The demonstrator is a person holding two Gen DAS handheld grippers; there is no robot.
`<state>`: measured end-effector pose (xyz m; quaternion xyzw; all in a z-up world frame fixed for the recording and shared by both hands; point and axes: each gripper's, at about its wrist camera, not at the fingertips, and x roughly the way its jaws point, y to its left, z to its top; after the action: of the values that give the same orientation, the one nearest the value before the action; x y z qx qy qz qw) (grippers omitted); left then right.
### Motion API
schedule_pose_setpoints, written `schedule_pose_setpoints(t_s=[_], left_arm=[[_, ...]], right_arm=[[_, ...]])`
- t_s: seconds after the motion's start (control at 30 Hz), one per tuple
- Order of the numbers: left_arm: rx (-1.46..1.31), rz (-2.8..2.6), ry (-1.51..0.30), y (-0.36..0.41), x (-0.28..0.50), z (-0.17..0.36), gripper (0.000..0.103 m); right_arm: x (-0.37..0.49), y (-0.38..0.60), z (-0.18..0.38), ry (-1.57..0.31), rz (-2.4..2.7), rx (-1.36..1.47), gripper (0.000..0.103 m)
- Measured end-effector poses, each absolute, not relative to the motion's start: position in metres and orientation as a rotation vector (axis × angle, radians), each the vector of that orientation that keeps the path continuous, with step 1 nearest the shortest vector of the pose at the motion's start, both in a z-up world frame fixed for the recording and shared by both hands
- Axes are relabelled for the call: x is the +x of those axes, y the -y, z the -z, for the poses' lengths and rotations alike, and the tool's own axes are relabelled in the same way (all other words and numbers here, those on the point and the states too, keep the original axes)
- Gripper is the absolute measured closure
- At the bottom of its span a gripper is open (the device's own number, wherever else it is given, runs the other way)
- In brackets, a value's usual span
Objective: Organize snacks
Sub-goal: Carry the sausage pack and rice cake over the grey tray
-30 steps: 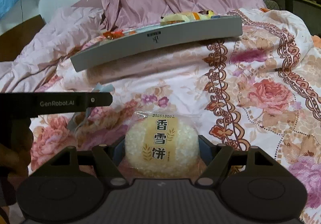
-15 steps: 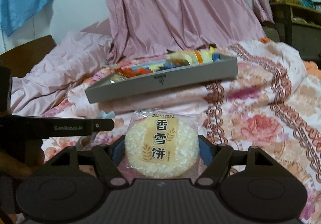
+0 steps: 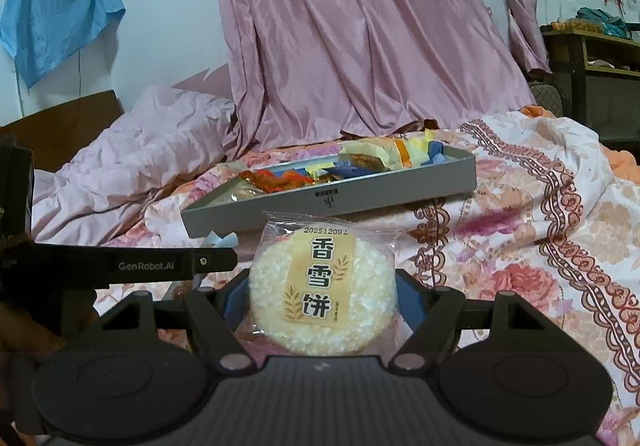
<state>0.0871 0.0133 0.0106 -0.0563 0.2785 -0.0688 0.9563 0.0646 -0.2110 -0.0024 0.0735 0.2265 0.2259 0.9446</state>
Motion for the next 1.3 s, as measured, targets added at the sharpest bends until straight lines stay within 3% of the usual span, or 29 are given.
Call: schedule_pose_setpoints(t_s=[0.63,1.3], left_arm=[[-0.152,0.109,-0.395,-0.021,0.099,-0.039,0.057],[-0.178,0.092,-0.294,-0.031,0.169,-0.053,0.056]], right_arm=[[0.095,0.211,-0.017,-0.378,-0.465,0.175,0.026],[0.181,0.192,-0.046,-0.246,-0.463,0.225,0.026]])
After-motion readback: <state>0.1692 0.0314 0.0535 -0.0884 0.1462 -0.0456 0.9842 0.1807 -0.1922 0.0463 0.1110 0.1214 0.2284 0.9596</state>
